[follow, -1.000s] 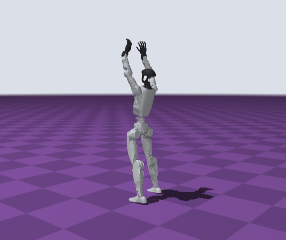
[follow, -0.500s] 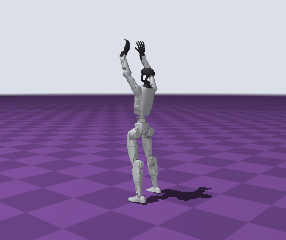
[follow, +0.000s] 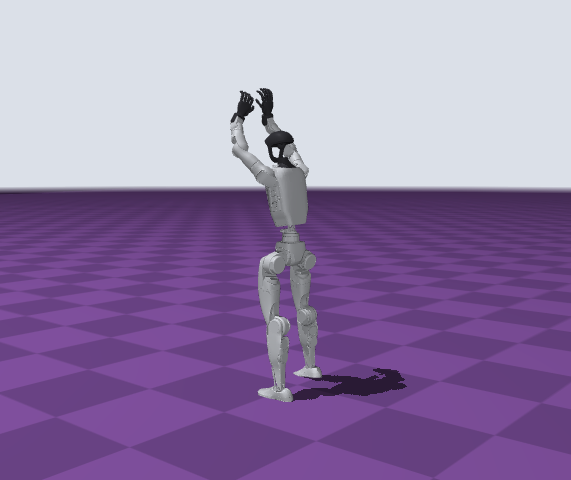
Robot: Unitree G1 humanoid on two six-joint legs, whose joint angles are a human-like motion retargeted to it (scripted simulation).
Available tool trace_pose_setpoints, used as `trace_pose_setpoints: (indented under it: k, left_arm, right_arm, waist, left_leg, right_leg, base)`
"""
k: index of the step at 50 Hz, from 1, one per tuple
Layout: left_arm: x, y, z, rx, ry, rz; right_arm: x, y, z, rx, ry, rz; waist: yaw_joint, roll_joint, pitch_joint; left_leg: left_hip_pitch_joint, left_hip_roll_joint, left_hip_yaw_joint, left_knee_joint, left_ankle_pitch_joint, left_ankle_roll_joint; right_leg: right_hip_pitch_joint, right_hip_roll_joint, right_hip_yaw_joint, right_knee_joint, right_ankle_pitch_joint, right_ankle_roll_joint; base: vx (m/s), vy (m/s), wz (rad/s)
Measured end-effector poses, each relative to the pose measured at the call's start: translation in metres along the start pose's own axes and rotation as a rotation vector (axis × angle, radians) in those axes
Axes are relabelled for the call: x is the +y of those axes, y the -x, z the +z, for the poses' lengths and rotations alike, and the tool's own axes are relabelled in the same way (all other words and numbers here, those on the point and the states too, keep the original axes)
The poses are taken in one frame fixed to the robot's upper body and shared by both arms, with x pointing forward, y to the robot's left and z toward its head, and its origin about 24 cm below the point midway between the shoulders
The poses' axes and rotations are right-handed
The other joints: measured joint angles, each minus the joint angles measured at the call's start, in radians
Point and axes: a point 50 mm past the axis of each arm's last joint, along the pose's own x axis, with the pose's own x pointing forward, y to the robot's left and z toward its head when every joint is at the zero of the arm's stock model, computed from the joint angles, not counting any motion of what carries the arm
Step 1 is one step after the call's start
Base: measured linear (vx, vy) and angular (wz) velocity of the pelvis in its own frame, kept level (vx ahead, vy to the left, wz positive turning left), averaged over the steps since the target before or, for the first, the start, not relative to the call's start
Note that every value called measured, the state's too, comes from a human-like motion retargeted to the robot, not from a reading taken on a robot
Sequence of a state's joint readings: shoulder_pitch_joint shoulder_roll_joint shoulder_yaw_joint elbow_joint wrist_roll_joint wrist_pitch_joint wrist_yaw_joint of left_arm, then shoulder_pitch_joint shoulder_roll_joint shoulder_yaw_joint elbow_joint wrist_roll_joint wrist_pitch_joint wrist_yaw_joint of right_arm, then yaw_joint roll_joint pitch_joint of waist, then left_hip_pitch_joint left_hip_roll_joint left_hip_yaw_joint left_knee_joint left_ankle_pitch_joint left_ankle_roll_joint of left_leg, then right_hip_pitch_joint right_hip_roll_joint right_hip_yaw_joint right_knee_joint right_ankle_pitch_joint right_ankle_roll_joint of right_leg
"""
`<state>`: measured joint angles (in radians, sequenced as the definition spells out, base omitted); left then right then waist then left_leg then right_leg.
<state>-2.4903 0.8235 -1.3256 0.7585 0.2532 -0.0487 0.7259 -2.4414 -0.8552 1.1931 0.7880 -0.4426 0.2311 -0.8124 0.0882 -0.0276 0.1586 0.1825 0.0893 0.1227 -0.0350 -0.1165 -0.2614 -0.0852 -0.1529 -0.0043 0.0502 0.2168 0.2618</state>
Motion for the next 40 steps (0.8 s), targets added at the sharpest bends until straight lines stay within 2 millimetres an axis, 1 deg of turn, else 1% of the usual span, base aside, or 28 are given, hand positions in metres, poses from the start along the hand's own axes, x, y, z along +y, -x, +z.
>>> trace_pose_setpoints:
  k: [2,4,5,6,7,8,9,10,11,12,13,14,15,16,17,19,20,22,24,28,29,30,32,33,34,36,38,40]
  left_arm:
    - [-0.029,0.02,0.004,0.034,0.021,-0.092]
    - [-0.067,0.053,0.007,0.088,0.033,-0.258]
    - [-0.087,0.074,0.009,0.116,0.031,-0.368]
    - [-0.108,0.099,0.01,0.16,0.038,-0.491]
    - [-0.126,0.125,0.013,0.21,0.053,-0.613]
    - [-0.141,0.15,0.017,0.275,0.085,-0.732]
    - [-0.154,0.178,0.022,0.34,0.122,-0.863]
    - [-0.164,0.207,0.027,0.405,0.165,-0.999]
    - [-0.17,0.243,0.028,0.47,0.213,-1.154]
    - [-0.173,0.279,0.031,0.528,0.263,-1.299]
    - [-0.171,0.313,0.033,0.574,0.309,-1.431]
    - [-0.17,0.338,0.039,0.598,0.349,-1.533]
    - [-0.168,0.357,0.046,0.61,0.386,-1.62]
    - [-0.165,0.376,0.055,0.587,0.401,-1.708]
    - [-0.162,0.389,0.061,0.578,0.413,-1.766]
    - [-0.16,0.399,0.063,0.615,0.419,-1.773]
    - [-0.159,0.404,0.065,0.624,0.418,-1.781]
    - [-0.154,0.413,0.06,0.61,0.396,-1.817]
    - [-0.154,0.407,0.049,0.648,0.381,-1.758]
    - [-0.149,0.404,0.033,0.686,0.369,-1.677]
    - [-0.148,0.411,0.038,0.696,0.4,-1.672]
    - [-0.147,0.42,0.049,0.705,0.446,-1.677]
    - [-0.14,0.429,0.043,0.811,0.486,-1.565]
    - [-0.135,0.437,0.043,0.852,0.506,-1.527]
    - [-0.129,0.447,0.049,0.892,0.541,-1.492]
    - [-0.117,0.469,0.069,0.967,0.625,-1.43]
    - [-0.102,0.485,0.088,1.021,0.698,-1.37]
    - [-0.083,0.501,0.109,1.025,0.764,-1.367]
  right_arm:
    - [0.022,0.025,0.005,0.066,-0.04,0.054]
    - [0.051,0.062,0.016,0.11,-0.084,0.191]
    - [0.067,0.086,0.023,0.121,-0.111,0.291]
    - [0.083,0.113,0.032,0.109,-0.13,0.429]
    - [0.098,0.141,0.041,0.091,-0.145,0.576]
    - [0.11,0.17,0.051,0.061,-0.149,0.74]
    - [0.12,0.201,0.06,0.034,-0.164,0.928]
    - [0.126,0.233,0.069,0.008,-0.183,1.127]
    - [0.128,0.269,0.086,0.004,-0.234,1.338]
    - [0.126,0.303,0.103,0.002,-0.285,1.534]
    - [0.121,0.333,0.117,0.008,-0.337,1.703]
    - [0.116,0.355,0.124,0.017,-0.367,1.827]
    - [0.11,0.372,0.127,0.029,-0.387,1.927]
    - [0.106,0.387,0.128,0.034,-0.399,1.985]
    - [0.102,0.396,0.128,0.039,-0.402,2.018]
    - [0.102,0.398,0.123,0.04,-0.37,1.984]
    - [0.102,0.4,0.12,0.04,-0.355,1.967]
    - [0.101,0.402,0.123,0.034,-0.357,1.948]
    - [0.104,0.394,0.123,0.023,-0.344,1.889]
    - [0.104,0.389,0.133,0.009,-0.372,1.813]
    - [0.1,0.398,0.132,0.023,-0.392,1.802]
    - [0.095,0.411,0.13,0.044,-0.415,1.794]
    - [0.09,0.415,0.139,0.083,-0.452,1.724]
    - [0.086,0.42,0.143,0.109,-0.476,1.703]
    - [0.08,0.429,0.145,0.137,-0.501,1.689]
    - [0.063,0.452,0.143,0.202,-0.55,1.664]
    - [0.046,0.471,0.138,0.271,-0.592,1.633]
    - [0.023,0.491,0.13,0.34,-0.644,1.625]
  waist:
    - [0.006,-0.005,0.041]
    - [0.008,-0.01,0.072]
    - [0.006,-0.011,0.082]
    - [0.006,-0.012,0.092]
    - [0.008,-0.015,0.104]
    - [0.013,-0.018,0.123]
    - [0.014,-0.018,0.141]
    - [0.013,-0.017,0.159]
    - [-0.012,-0.03,0.16]
    - [-0.036,-0.041,0.162]
    - [-0.057,-0.051,0.166]
    - [-0.063,-0.05,0.18]
    - [-0.061,-0.044,0.198]
    - [-0.061,-0.04,0.212]
    - [-0.057,-0.037,0.229]
    - [-0.036,-0.037,0.275]
    - [-0.026,-0.037,0.293]
    - [-0.019,-0.051,0.32]
    - [-0.003,-0.069,0.344]
    - [0.013,-0.091,0.354]
    - [0.02,-0.086,0.346]
    - [0.03,-0.075,0.334]
    - [0.011,-0.086,0.314]
    - [-0.001,-0.087,0.303]
    - [-0.009,-0.082,0.283]
    - [-0.017,-0.068,0.234]
    - [-0.02,-0.06,0.197]
    - [-0.016,-0.06,0.163]
  left_leg:
    - [-0.013,0.006,0.023,-0.003,0.012,0.0]
    - [-0.049,0.024,0.044,0.024,0.009,0.001]
    - [-0.084,0.042,0.055,0.07,-0.011,0.001]
    - [-0.109,0.049,0.061,0.082,-0.009,0.001]
    - [-0.124,0.049,0.065,0.07,0.007,0.001]
    - [-0.118,0.035,0.065,0.007,0.053,0.001]
    - [-0.127,0.032,0.066,-0.018,0.077,0.001]
    - [-0.143,0.033,0.066,-0.024,0.089,0.001]
    - [-0.168,0.016,0.061,-0.025,0.1,0.017]
    - [-0.193,0.003,0.056,-0.028,0.112,0.031]
    - [-0.215,-0.002,0.051,-0.035,0.127,0.039]
    - [-0.241,0.001,0.047,-0.042,0.143,0.041]
    - [-0.267,0.009,0.043,-0.049,0.159,0.041]
    - [-0.31,0.017,0.042,-0.004,0.139,0.046]
    - [-0.344,0.022,0.04,0.01,0.141,0.047]
    - [-0.379,0.023,0.034,-0.052,0.207,0.041]
    - [-0.404,0.024,0.034,-0.052,0.217,0.04]
    - [-0.439,0.026,0.049,-0.04,0.218,0.038]
    - [-0.483,0.027,0.056,-0.052,0.25,0.031]
    - [-0.523,0.041,0.083,-0.052,0.269,0.028]
    - [-0.517,0.047,0.088,-0.04,0.256,0.025]
    - [-0.505,0.054,0.093,-0.021,0.235,0.02]
    - [-0.49,0.044,0.085,-0.052,0.262,0.022]
    - [-0.479,0.044,0.083,-0.052,0.26,0.022]
    - [-0.468,0.042,0.08,-0.052,0.255,0.022]
    - [-0.442,0.036,0.073,-0.052,0.244,0.021]
    - [-0.412,0.029,0.068,-0.052,0.23,0.023]
    - [-0.412,0.031,0.075,0.033,0.171,0.004]
  right_leg:
    - [-0.021,0.015,0.018,-0.018,0.042,0.0]
    - [-0.051,0.029,0.014,-0.021,0.062,0.0]
    - [-0.073,0.036,0.004,-0.006,0.057,0.0]
    - [-0.089,0.035,-0.01,0.0,0.047,0.0]
    - [-0.102,0.031,-0.022,0.0,0.04,0.0]
    - [-0.105,0.02,-0.031,-0.015,0.039,0.0]
    - [-0.111,0.009,-0.045,-0.009,0.027,0.0]
    - [-0.119,-0.001,-0.061,0.007,0.011,0.0]
    - [-0.13,-0.029,-0.072,0.032,-0.007,0.0]
    - [-0.141,-0.052,-0.081,0.059,-0.023,-0.003]
    - [-0.152,-0.066,-0.088,0.09,-0.037,-0.014]
    - [-0.165,-0.07,-0.093,0.121,-0.045,-0.026]
    - [-0.179,-0.069,-0.097,0.151,-0.049,-0.039]
    - [-0.191,-0.073,-0.104,0.197,-0.06,-0.042]
    - [-0.201,-0.074,-0.105,0.222,-0.061,-0.046]
    - [-0.213,-0.07,-0.089,0.192,-0.036,-0.049]
    - [-0.215,-0.07,-0.09,0.176,-0.035,-0.045]
    - [-0.21,-0.071,-0.11,0.13,-0.054,-0.031]
    - [-0.213,-0.063,-0.113,0.023,-0.025,-0.017]
    - [-0.22,-0.044,-0.122,-0.072,-0.004,-0.007]
    - [-0.215,-0.04,-0.128,-0.055,-0.021,-0.004]
    - [-0.207,-0.036,-0.137,-0.024,-0.048,0.0]
    - [-0.189,-0.041,-0.127,-0.065,-0.032,-0.009]
    - [-0.18,-0.042,-0.129,-0.057,-0.044,-0.014]
    - [-0.17,-0.045,-0.133,-0.047,-0.058,-0.014]
    - [-0.147,-0.052,-0.142,-0.028,-0.088,-0.007]
    - [-0.118,-0.06,-0.15,-0.014,-0.114,-0.004]
    - [-0.104,-0.075,-0.161,0.049,-0.164,0.0]
  base:
    - [-0.4,0.01,-0.65]
    - [-0.39,-0.03,-0.53]
    - [-0.38,-0.01,-0.4]
    - [-0.38,0.03,-0.36]
    - [-0.4,0.1,-0.32]
    - [-0.4,0.14,-0.26]
    - [-0.38,0.16,-0.18]
    - [-0.34,0.21,0.0]
    - [-0.33,0.25,0.13]
    - [-0.32,0.25,0.23]
    - [-0.33,0.14,0.18]
    - [-0.34,0.04,0.11]
    - [-0.32,-0.02,0.14]
    - [-0.31,-0.05,0.13]
    - [-0.32,-0.08,0.01]
    - [-0.34,-0.11,-0.18]
    - [-0.27,-0.14,-0.12]
    - [-0.24,-0.16,-0.19]
    - [-0.24,-0.18,-0.41]
    - [-0.12,-0.16,-0.34]
    - [-0.01,-0.16,-0.07]
    - [0.01,-0.13,0.0]
    - [0.02,-0.08,0.02]
    - [0.08,-0.07,0.13]
    - [0.12,-0.07,0.21]
    - [0.16,-0.06,0.27]
    - [0.19,-0.05,0.24]
    - [0.23,-0.05,0.19]
